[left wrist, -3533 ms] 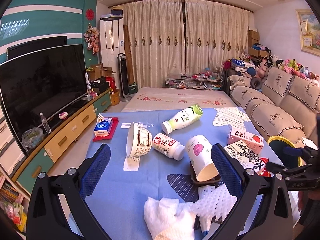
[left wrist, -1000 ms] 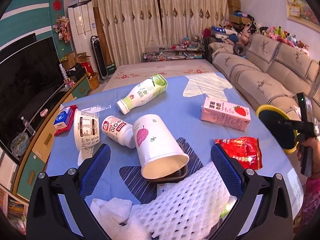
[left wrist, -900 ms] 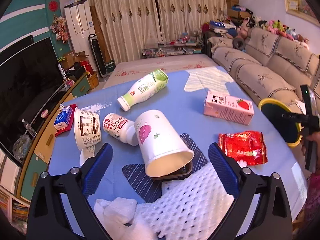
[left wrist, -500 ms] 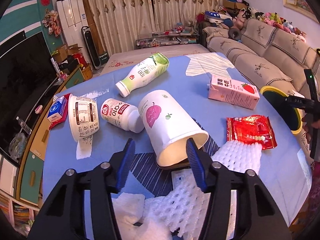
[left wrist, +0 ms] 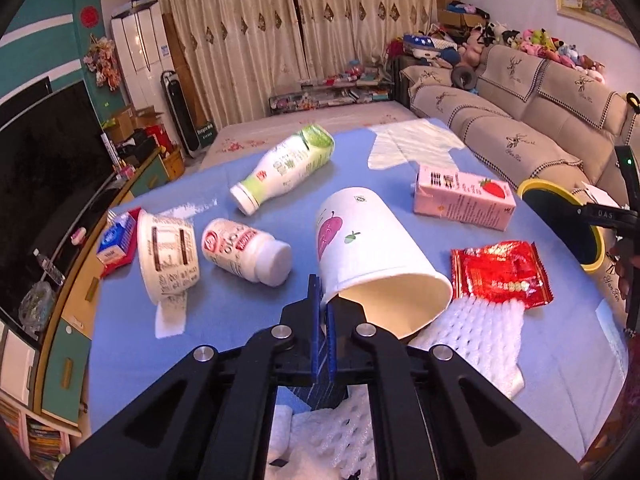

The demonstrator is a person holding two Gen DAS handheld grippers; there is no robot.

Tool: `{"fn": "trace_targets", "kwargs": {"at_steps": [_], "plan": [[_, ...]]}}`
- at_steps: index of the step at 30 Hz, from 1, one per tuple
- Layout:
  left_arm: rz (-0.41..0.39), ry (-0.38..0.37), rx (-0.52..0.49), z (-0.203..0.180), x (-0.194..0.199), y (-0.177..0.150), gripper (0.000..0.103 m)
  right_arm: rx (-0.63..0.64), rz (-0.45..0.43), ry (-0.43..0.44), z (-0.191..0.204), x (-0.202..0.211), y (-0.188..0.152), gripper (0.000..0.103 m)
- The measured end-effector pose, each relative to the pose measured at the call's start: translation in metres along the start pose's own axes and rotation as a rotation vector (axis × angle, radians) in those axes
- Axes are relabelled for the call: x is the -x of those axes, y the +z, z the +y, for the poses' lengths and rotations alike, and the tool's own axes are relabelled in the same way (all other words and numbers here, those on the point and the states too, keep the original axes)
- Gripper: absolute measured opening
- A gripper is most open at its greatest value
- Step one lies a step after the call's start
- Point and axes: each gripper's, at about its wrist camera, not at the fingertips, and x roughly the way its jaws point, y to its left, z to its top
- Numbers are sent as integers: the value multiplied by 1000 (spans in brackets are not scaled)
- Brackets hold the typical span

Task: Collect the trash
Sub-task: 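Grasp the white paper cup with the left gripper, then carry the paper cup over the bin and open the left gripper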

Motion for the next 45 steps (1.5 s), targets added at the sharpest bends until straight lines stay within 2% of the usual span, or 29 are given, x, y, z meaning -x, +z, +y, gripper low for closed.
{"fn": "trace_targets", "kwargs": {"at_steps": [4,8,14,20,24,30,35,41,44,45], "plan": [[-78,21,-4,-4,29,12,4,-2,-44,-6,-4,19,-6,85],[-136,-6,-26,-19,55,28,4,-13,-88,-9,-12,39,-13,85],[-174,-118,-77,-76,70,50,4,-17,-142,-50,-30,59,-23,86],[-101,-274,-118,-156,37,69,4,-47,-181,-79,-60,79,-34,87],[-50,-330,-153,-205,8,79,4,-72,-207,-107,-81,92,-44,89],[-5,-351,-226,-283,-35,96,4,-119,-213,-144,-110,100,-56,89],[57,-352,-246,-328,-78,103,4,-128,-197,-147,-121,99,-61,89],[114,-334,-273,-357,-113,98,5,-152,-189,-148,-128,97,-66,89],[138,-346,-262,-361,-125,96,11,-151,-186,-151,-129,98,-65,89],[137,-346,-254,-361,-125,96,16,-150,-185,-151,-129,98,-66,89]]}}
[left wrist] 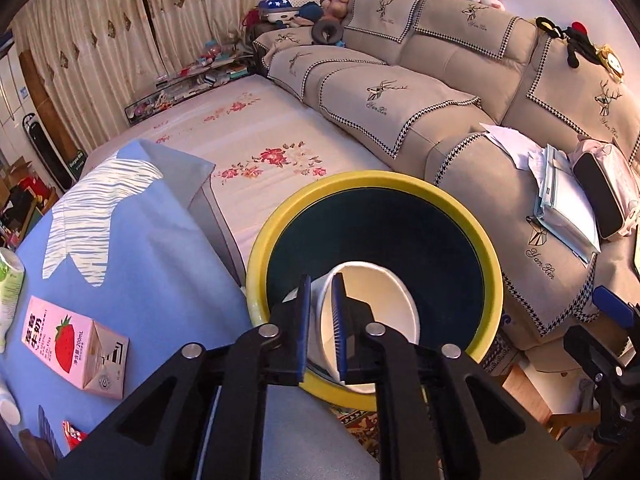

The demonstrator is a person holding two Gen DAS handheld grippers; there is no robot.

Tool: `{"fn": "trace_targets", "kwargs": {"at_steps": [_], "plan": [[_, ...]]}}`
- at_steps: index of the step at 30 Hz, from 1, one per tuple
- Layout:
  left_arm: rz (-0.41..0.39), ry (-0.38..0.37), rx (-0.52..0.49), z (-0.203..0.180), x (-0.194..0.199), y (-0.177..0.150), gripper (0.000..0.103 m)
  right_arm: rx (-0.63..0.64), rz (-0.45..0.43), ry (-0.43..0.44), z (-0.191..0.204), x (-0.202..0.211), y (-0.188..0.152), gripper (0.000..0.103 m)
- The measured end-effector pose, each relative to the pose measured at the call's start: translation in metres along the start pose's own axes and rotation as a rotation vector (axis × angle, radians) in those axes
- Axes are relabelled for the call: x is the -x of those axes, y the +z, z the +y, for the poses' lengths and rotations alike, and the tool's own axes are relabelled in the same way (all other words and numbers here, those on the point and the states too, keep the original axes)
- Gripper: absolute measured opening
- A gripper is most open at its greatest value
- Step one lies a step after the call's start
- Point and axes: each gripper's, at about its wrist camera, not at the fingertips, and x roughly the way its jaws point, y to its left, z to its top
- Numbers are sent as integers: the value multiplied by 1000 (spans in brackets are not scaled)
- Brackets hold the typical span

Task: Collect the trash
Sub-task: 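Carry the paper cup over the bin and open the left gripper, then grasp the red snack wrapper with the right gripper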

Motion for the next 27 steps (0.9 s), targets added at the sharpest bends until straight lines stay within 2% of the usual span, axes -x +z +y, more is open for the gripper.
{"fn": "trace_targets", "kwargs": {"at_steps": [2,4,8,10,15,19,22,27], "plan": [[-13,-3,16,4,8,-3,30,3,1,1,1,1,-1,89],[-38,-9,28,11,26,-9,49,8,6,3,2,0,-2,89],[-108,-11,63,32,77,-24,66,25,17,18,13,-2,-7,89],[-163,2,87,44,108,-35,79,44,25,30,22,-3,-9,89],[-265,86,101,76,183,-74,92,101,42,79,53,-4,-13,89],[-299,175,138,110,228,-109,94,160,60,149,83,-3,-12,90],[-315,230,210,142,256,-136,95,220,72,223,111,-2,-9,91],[-331,284,318,187,280,-171,96,346,97,314,171,-2,-11,91]]}}
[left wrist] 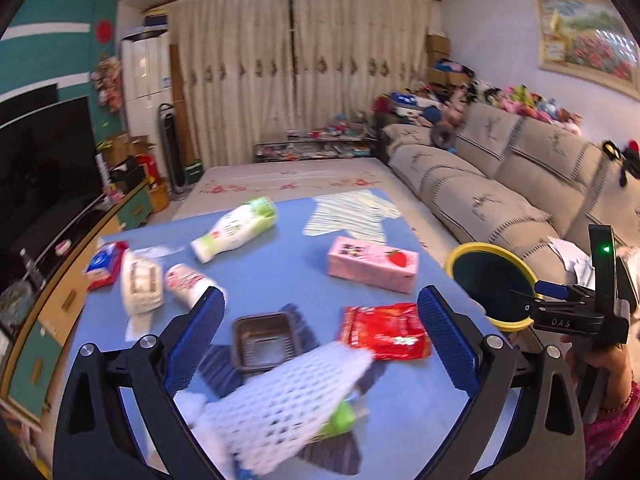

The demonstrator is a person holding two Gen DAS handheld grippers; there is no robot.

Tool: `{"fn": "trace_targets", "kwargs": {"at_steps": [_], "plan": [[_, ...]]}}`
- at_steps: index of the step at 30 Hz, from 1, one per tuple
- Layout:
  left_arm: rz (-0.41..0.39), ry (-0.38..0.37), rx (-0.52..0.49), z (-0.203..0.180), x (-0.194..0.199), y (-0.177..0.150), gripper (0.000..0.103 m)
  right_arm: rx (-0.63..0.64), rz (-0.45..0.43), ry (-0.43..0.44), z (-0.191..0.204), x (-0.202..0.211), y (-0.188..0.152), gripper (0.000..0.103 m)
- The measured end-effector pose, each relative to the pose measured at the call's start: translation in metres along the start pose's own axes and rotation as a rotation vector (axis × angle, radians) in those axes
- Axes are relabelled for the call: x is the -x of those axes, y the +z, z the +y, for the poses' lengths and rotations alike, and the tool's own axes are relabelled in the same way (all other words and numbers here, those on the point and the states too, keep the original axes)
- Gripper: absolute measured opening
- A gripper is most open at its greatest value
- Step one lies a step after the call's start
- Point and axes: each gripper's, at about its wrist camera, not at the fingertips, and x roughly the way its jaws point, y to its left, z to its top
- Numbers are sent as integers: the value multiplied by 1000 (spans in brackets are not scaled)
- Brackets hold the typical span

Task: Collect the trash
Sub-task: 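Grasp the red snack wrapper with the right gripper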

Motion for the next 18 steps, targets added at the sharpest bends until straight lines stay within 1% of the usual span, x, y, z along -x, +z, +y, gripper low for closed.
{"fn": "trace_targets", "kwargs": {"at_steps": [2,4,5,7,10,12,14,18], "plan": [[-12,31,22,17,7,-6,96,35,18,46,21,-8,2,91],[-18,50,31,26,10,-10,96,63,45,93,41,-17,0,91],[-20,52,38,29,11,-11,96,75,67,99,51,-23,-2,91],[-23,54,51,35,11,-12,96,93,105,95,65,-36,-2,91],[-30,58,62,42,13,-17,96,89,149,105,82,-52,-4,84],[-34,68,62,44,14,-19,96,93,160,97,90,-57,-7,77],[-36,76,65,46,16,-23,96,98,173,88,98,-65,-7,71],[-35,74,74,53,15,-27,96,98,178,57,105,-76,-5,67]]}}
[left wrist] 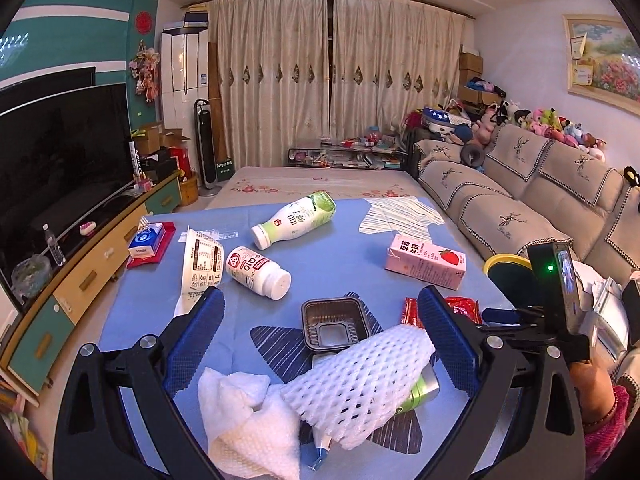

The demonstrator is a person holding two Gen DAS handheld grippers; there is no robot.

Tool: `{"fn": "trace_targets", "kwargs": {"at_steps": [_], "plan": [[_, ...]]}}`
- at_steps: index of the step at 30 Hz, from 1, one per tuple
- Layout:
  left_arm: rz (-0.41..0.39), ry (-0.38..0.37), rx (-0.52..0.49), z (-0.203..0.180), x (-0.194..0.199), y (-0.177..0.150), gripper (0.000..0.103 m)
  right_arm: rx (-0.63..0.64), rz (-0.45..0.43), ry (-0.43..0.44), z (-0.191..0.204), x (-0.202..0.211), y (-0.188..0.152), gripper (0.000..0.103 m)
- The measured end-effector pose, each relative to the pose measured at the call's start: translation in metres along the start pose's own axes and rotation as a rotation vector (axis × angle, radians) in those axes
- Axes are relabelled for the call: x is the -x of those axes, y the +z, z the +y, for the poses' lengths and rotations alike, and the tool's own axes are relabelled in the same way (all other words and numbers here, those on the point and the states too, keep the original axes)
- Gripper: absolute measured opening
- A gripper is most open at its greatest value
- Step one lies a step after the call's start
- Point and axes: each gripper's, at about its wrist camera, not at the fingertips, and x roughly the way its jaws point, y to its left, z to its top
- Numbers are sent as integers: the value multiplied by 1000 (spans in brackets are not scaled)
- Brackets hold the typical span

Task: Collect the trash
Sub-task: 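Grasp the red snack wrapper with the right gripper, then carry the red wrapper over the bin and open the right gripper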

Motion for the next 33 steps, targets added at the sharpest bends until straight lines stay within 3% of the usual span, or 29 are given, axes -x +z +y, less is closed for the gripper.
{"fn": "trace_targets", "kwargs": {"at_steps": [2,6,12,21,33], "plan": [[-1,6,5,3,0,-1,96,-10,0,-8,0,-2,3,63],[-2,10,15,5,-2,-3,96,-19,1,-7,-1,-2,4,34],[2,10,9,4,-6,-6,96,-29,-49,25,-4,10,1,11],[-2,3,-2,-1,-4,-7,96,-41,-138,26,-10,42,1,10],[5,-2,-24,-13,-4,-9,96,-118,-213,-94,-60,68,3,10]]}}
